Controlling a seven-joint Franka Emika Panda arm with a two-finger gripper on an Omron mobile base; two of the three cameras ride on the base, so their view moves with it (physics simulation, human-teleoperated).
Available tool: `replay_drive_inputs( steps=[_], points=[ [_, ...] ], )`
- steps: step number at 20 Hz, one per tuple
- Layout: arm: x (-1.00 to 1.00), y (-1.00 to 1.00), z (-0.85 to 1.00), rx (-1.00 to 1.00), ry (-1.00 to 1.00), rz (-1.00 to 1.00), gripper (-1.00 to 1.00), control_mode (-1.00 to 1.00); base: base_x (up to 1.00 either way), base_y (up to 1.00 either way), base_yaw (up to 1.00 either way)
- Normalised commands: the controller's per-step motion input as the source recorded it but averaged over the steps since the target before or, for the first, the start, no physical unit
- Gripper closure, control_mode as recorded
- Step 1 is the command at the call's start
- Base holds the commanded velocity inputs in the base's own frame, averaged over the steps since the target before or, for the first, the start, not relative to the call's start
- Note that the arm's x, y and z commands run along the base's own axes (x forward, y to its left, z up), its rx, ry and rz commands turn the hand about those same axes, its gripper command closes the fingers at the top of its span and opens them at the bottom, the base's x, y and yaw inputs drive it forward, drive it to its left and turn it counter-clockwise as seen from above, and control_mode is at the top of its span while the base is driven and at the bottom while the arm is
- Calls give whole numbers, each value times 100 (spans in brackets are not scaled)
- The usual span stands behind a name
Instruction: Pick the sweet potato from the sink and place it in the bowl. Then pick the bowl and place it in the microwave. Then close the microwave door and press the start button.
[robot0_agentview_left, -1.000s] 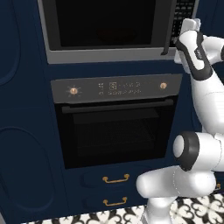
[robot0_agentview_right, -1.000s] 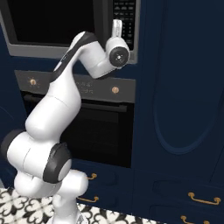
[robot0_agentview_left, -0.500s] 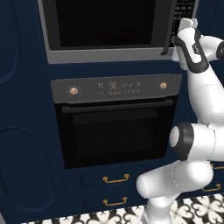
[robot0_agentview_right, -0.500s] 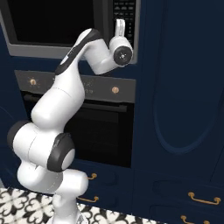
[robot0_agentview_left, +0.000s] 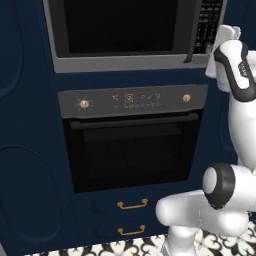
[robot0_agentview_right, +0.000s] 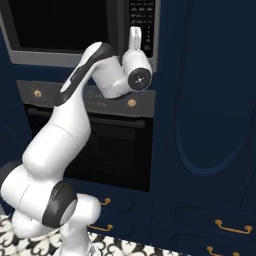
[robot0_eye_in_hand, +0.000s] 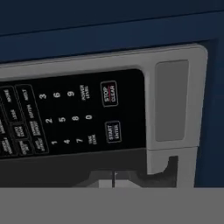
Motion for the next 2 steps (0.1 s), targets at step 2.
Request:
replay_drive_inputs(
  steps=[2],
  points=[
    [-100,0,-21,0,0,0,100,-100,0,0,0]
  ],
)
